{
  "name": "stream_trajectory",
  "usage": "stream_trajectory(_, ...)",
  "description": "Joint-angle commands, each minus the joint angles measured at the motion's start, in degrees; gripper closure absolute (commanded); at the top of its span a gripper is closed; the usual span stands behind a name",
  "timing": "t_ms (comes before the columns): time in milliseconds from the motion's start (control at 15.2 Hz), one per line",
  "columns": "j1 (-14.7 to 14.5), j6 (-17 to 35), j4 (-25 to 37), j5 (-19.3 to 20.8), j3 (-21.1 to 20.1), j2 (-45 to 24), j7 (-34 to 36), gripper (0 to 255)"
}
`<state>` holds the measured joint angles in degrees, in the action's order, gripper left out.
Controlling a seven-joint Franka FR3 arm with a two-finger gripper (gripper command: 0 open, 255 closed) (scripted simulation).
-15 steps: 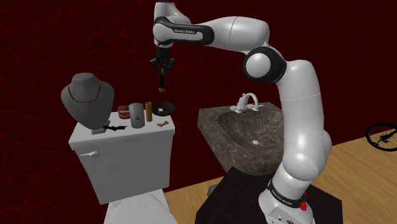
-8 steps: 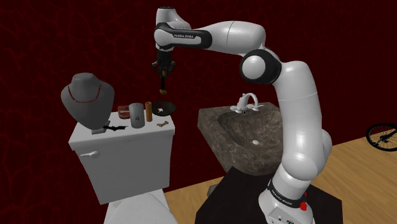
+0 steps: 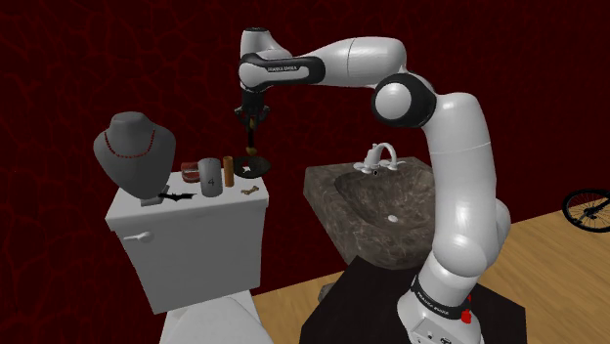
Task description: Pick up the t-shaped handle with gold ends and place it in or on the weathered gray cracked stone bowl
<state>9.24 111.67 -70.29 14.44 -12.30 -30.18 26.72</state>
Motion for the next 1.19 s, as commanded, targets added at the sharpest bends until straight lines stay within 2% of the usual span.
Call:
stream_trajectory(0, 0.1, 1.5, -1.4, 0.1, 0.0, -0.1, 0.2, 255)
stream_trajectory(462, 0.4, 6.9, -6.5, 0.6, 0.3, -0.4, 1.2, 255)
stream_trajectory(990, 0.4, 6.9, -6.5, 0.6, 0.3, -0.4, 1.2, 255)
stream_trajectory(1056, 0.4, 6.9, -6.5, 0.6, 0.3, -0.4, 1.2, 0)
stream_trajectory(1122, 0.4, 6.9, -6.5, 0.6, 0.3, -0.4, 1.2, 0)
